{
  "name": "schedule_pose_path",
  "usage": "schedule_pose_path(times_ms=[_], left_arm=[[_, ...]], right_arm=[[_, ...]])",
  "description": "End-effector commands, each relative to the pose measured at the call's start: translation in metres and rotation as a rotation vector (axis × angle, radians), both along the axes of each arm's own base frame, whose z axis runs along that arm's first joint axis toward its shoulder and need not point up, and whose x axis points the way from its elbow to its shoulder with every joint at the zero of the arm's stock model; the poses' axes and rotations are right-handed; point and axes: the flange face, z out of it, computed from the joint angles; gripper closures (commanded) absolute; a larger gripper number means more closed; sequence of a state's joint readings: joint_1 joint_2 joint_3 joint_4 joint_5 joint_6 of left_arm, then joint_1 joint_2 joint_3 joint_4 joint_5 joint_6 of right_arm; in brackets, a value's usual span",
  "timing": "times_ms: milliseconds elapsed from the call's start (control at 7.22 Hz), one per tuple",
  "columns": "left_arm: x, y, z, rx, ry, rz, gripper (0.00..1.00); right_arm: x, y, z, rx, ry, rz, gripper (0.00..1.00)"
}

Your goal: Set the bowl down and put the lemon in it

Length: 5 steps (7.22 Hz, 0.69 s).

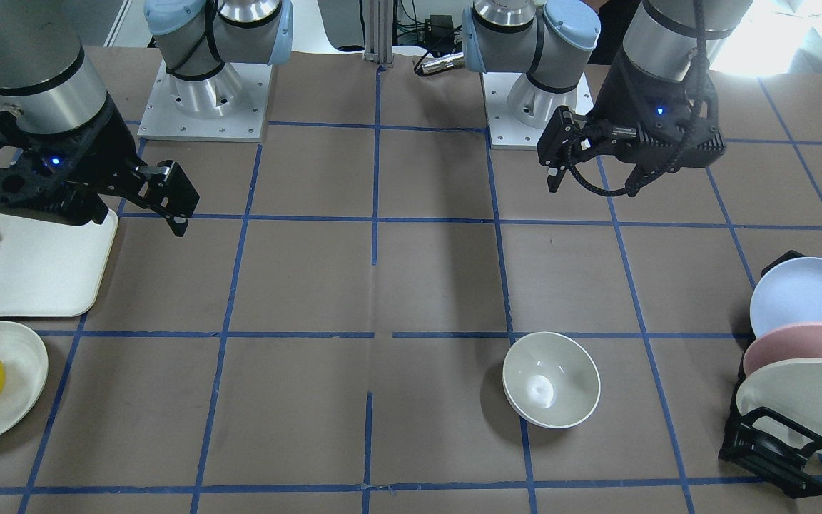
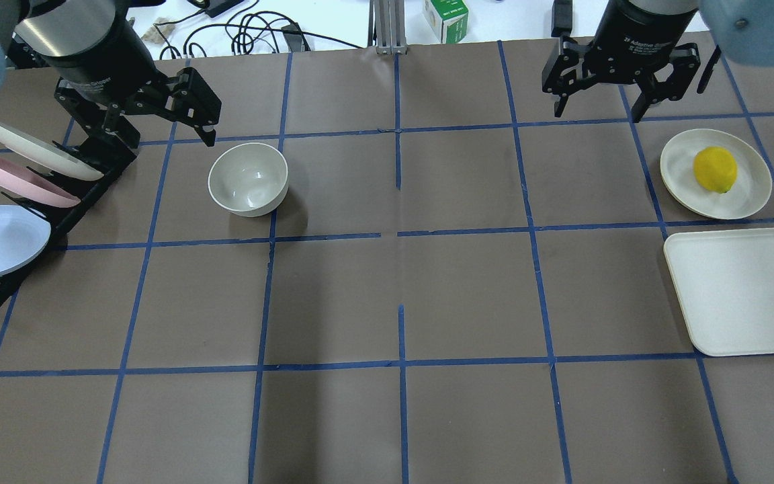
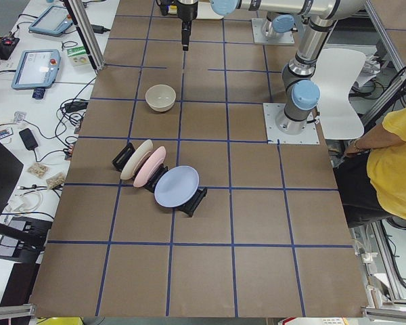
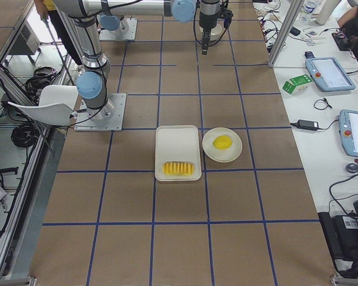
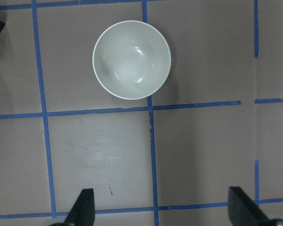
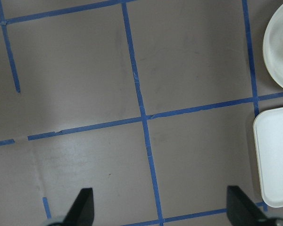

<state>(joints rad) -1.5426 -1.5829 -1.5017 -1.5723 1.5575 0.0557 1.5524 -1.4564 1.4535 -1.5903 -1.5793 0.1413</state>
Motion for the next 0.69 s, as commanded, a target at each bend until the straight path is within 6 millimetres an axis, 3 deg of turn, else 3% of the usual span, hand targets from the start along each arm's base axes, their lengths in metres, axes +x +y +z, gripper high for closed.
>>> schedule_pose_path(times_ms=[0,277,415,554], left_arm=[[0.006,0.002,-0.002,0.039,-0.013,0.013,0.00],[0.007,0.004,-0.002,0.056,-0.013,0.014,0.00],[0.006,0.006,-0.007,0.067,-0.013,0.014,0.00],[0.001,0.013,-0.019,0.097,-0.020,-0.018,0.00]], right_arm=[[0.001,0.001,-0.005,0.012,-0.006,0.000,0.00],[-0.004,0.003,-0.006,0.023,0.005,-0.004,0.00],[-0.019,-0.005,-0.012,0.023,0.014,-0.006,0.00],[-0.074,-0.018,-0.024,0.050,0.006,-0.092,0.00]])
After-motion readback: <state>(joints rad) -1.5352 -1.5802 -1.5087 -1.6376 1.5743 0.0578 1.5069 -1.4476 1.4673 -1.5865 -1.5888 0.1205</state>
